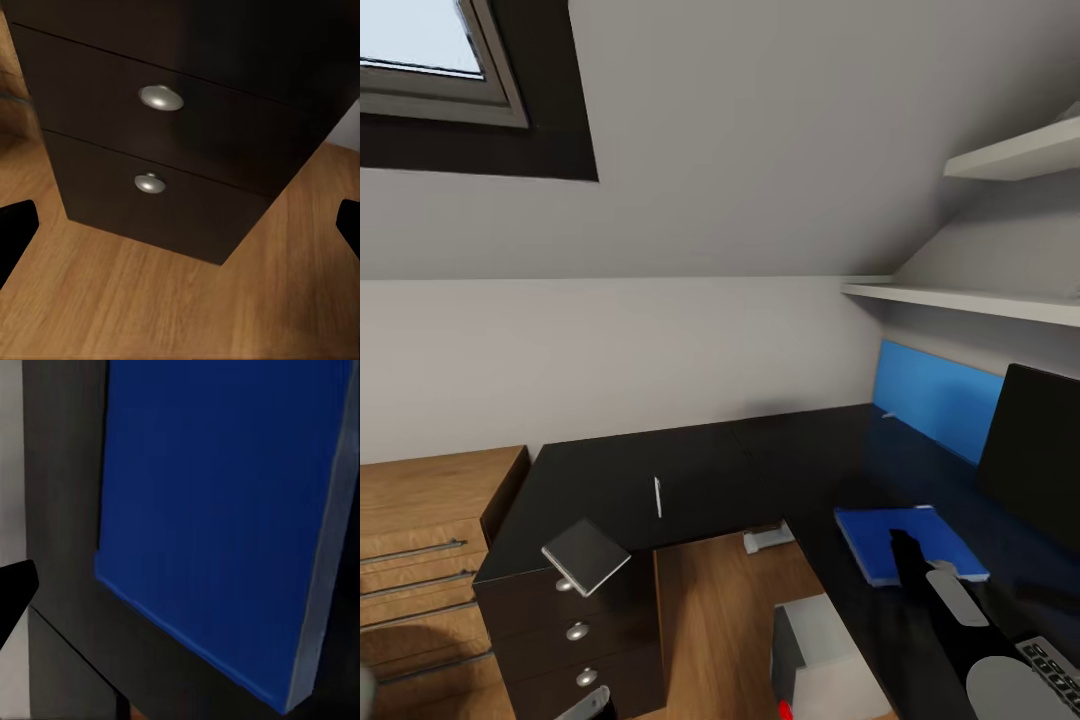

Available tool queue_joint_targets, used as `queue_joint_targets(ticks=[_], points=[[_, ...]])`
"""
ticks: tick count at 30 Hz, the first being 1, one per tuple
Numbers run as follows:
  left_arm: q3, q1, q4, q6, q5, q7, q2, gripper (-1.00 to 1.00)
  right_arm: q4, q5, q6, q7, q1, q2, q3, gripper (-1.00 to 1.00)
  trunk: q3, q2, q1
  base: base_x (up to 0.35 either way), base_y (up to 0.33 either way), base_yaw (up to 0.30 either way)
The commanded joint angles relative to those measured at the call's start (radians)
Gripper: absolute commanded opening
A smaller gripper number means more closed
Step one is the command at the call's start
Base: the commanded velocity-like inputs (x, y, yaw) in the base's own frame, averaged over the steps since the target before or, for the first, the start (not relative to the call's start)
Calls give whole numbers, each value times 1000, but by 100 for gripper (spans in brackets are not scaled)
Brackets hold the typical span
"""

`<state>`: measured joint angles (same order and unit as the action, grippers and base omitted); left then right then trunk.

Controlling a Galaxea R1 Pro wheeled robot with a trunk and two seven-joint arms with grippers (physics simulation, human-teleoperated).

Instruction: In the bedroom, organize the workspace by keeping the computer under the desk, ensuring the monitor is on the desk, placing the keyboard on the desk next to the monitor, placing the mouse on the desk next to the keyboard, moving the folder from the swivel chair onto the desk next to the mouse, stacking the notebook on top of the folder with the pen on top of the notebook, and positioning the swivel chair next to the desk.

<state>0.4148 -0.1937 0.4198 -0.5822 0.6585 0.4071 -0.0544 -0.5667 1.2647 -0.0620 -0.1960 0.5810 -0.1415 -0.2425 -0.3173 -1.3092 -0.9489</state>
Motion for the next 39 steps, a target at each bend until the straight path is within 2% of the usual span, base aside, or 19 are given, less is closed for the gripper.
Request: queue_joint_targets(ticks=[1,10,29,39], points=[[9,-1,0,-3,4,9,1,100,-2,4,-5,-5,0,0,-3,100,-1,-1,1,-298,0,0],[9,-1,0,-2,4,9,1,100,-2,4,-5,-4,0,0,-3,100,-1,-1,1,-260,0,0],[9,-1,-1,-2,4,9,1,100,-2,2,-5,-2,0,2,-1,100,-1,-1,1,-18,0,0],[9,-1,-1,-1,4,9,1,100,-2,1,-4,-1,0,2,-1,100,30,69,39,0,0,0]])
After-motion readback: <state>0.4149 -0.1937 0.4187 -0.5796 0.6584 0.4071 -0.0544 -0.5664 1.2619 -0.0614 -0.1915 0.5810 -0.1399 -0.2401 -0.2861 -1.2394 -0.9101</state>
